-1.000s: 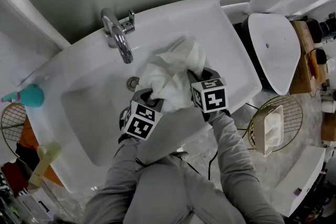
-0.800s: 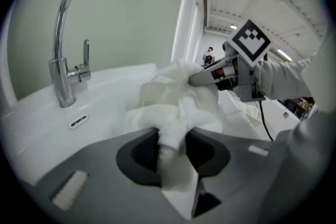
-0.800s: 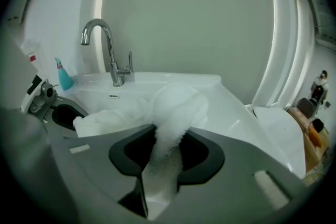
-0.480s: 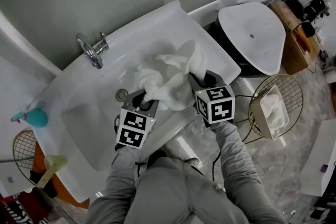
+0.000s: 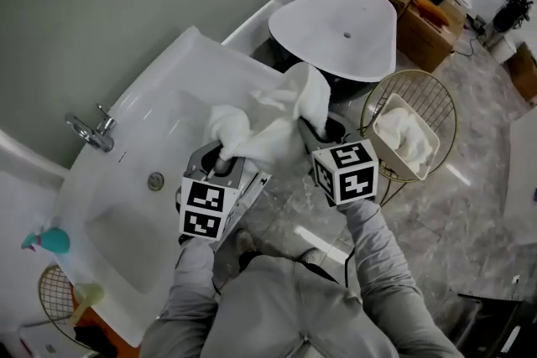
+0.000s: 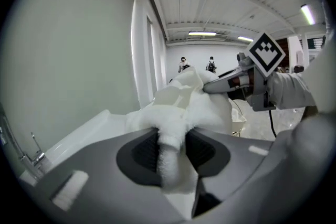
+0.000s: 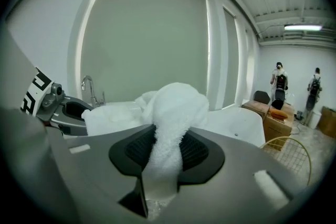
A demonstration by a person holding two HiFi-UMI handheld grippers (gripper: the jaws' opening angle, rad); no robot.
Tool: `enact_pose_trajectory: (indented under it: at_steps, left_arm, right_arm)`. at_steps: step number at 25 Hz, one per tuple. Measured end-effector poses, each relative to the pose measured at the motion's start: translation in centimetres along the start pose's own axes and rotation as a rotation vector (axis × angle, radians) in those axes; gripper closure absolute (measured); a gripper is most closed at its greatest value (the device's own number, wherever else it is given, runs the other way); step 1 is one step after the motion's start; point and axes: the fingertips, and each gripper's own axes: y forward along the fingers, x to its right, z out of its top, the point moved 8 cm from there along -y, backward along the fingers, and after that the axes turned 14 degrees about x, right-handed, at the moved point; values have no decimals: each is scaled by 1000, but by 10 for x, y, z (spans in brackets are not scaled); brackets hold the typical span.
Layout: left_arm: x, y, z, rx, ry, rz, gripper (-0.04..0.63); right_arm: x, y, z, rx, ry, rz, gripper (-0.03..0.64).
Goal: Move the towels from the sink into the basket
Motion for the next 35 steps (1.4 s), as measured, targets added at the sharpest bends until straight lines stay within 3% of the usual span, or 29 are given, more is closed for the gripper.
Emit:
enact_pose_trajectory:
  at_steps: [8,14,21,28,35]
  left_arm:
    - [111,72,36,53,85,-175,420]
    - [207,121,49,62,104,-318,420]
    - [295,177,67,64,163,-492,420]
    - [350,234,84,51,187,-637,420]
    - [387,320,79,12,193,-748,420]
  right_arm:
    - [106,-111,-14,36,33,-203,499]
    - [175,-199,-42,16,71,-353,499]
    - [235,-277,-66,-1,121,-532,499]
    - [280,-309,-90,-25,183,-665,499]
    - [344,-302,-115,-103,214,-755,499]
